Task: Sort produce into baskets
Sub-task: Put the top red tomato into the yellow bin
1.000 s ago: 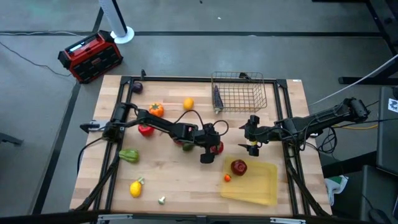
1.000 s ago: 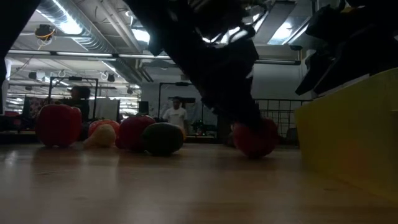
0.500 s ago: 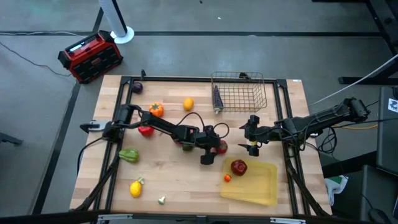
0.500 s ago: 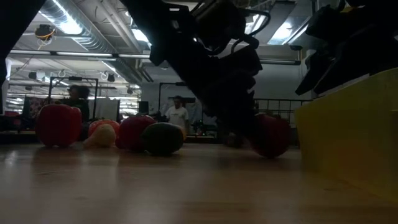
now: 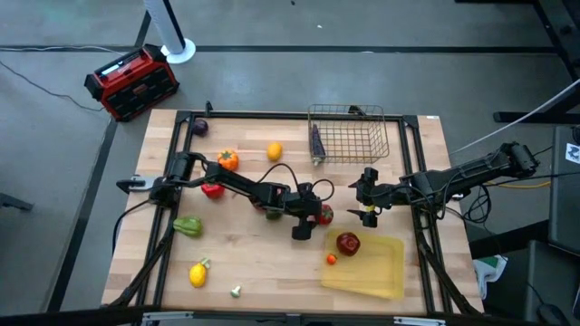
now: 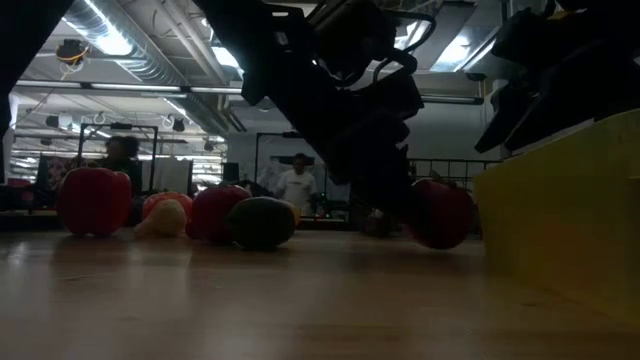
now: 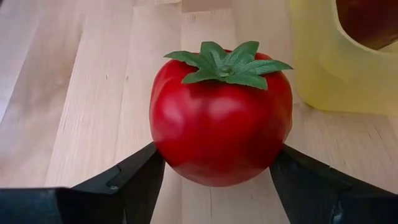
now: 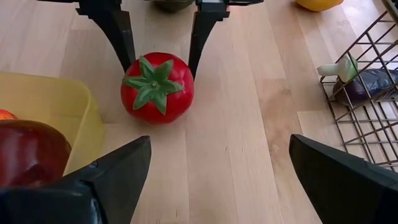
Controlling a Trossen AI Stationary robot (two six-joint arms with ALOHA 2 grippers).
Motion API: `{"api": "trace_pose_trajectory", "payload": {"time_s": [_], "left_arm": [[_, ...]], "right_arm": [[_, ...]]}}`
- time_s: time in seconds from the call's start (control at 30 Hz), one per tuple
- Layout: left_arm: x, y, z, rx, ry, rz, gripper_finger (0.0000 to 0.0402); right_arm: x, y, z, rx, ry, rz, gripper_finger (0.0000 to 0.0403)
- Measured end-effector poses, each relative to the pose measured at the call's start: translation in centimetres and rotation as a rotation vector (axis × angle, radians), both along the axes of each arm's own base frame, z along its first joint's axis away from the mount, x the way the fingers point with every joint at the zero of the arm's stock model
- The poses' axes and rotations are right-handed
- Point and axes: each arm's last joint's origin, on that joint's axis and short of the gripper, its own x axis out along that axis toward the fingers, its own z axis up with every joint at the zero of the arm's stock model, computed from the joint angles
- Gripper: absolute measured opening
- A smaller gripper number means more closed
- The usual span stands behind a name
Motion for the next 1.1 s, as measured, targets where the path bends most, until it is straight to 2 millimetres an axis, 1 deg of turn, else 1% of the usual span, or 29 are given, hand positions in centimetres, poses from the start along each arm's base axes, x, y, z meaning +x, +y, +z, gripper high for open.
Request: {"api": "trace_pose_trajectory", "payload": {"time_s": [0.27, 0.33, 0.53, 0.63, 0.8, 1.1], "left_arm": [[0.0, 0.0, 0.0, 0.003, -0.001, -0.003, 0.0271], [0.0, 0.0, 0.3, 0.006, -0.007, -0.007, 0.0271], [-0.3, 0.0, 2.9, 0.050, -0.064, -0.055, 0.0271], [-0.5, -0.6, 4.0, 0.043, -0.086, -0.068, 0.0272], [-0.9, -3.1, 5.5, 0.019, -0.146, -0.122, 0.0272], [-1.4, -8.6, 6.5, -0.082, -0.277, -0.191, 0.0272]], "right_arm": [[0.0, 0.0, 0.0, 0.000, 0.000, 0.000, 0.0376], [0.0, 0.0, 0.0, 0.000, 0.000, 0.000, 0.0376], [0.0, 0.0, 0.0, 0.000, 0.000, 0.000, 0.0376], [0.0, 0.0, 0.0, 0.000, 0.000, 0.000, 0.0376], [0.0, 0.0, 0.0, 0.000, -0.001, 0.000, 0.0376], [0.0, 0.0, 0.0, 0.000, 0.000, 0.000, 0.0376]]}}
